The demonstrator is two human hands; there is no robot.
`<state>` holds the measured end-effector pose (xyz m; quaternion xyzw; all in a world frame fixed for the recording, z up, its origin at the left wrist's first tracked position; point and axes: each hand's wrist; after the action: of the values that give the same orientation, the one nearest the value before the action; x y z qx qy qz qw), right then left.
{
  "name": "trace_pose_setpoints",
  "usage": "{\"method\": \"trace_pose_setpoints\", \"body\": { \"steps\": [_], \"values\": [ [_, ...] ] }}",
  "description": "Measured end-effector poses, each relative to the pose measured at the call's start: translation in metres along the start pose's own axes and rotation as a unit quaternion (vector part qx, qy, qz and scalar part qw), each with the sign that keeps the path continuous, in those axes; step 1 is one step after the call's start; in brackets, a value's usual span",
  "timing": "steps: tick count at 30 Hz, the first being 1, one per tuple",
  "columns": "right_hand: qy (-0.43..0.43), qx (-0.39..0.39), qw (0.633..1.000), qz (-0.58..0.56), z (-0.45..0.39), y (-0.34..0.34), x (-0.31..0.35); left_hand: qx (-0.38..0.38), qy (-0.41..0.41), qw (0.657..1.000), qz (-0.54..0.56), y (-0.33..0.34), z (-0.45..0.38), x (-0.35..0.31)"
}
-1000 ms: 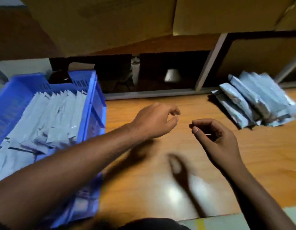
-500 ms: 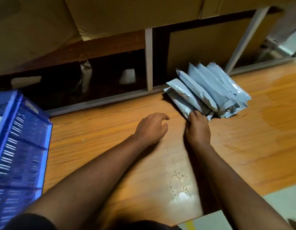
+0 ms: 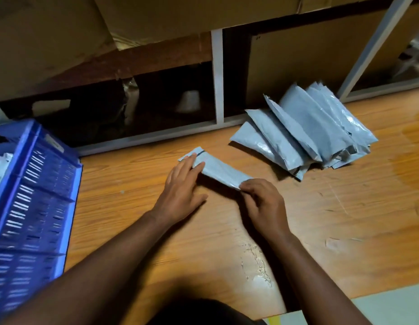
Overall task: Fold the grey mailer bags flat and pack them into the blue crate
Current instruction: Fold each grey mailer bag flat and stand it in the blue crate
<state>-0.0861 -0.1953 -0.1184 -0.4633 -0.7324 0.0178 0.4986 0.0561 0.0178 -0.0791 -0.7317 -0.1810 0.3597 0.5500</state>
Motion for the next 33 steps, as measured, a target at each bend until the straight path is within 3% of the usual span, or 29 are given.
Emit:
{"method": "trace_pose_setpoints", "body": {
  "steps": [4, 8, 11, 16, 21, 30, 33],
  "values": [
    [-0.047, 0.086, 0.993, -0.061, 0.003, 0.016, 0.009, -0.075, -0.034, 0.992, -0.100, -0.010, 0.053, 0.031],
    [-0.064, 0.207, 0.975, -0.050, 0.002, 0.035, 0.017, -0.095, -0.103, 0.990, -0.018, -0.004, 0.101, 0.052],
    [-0.063, 0.267, 0.961, 0.031, 0.004, 0.048, 0.031, -0.086, -0.135, 0.987, -0.007, 0.002, 0.116, 0.050],
    [-0.096, 0.236, 0.965, 0.069, -0.022, 0.079, 0.067, -0.129, -0.121, 0.984, 0.020, 0.011, 0.082, 0.032],
    [-0.091, 0.303, 0.923, 0.217, -0.037, 0.123, 0.059, -0.056, -0.161, 0.983, -0.073, 0.033, 0.046, 0.033],
    [-0.090, 0.307, 0.907, 0.274, -0.029, 0.136, 0.051, -0.152, -0.122, 0.973, -0.127, 0.050, 0.046, 0.040],
    [-0.094, 0.306, 0.903, 0.285, -0.028, 0.138, 0.051, -0.148, -0.125, 0.972, -0.130, 0.051, 0.044, 0.041]
  ]
}}
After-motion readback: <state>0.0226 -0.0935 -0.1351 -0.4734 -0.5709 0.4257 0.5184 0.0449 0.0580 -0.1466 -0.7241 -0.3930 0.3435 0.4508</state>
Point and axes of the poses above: each hand's wrist, its own z-axis away from the middle knuckle, its own y-axis out of the palm, x = y × z, and after that the axes turned 5 degrees about -x, right-handed
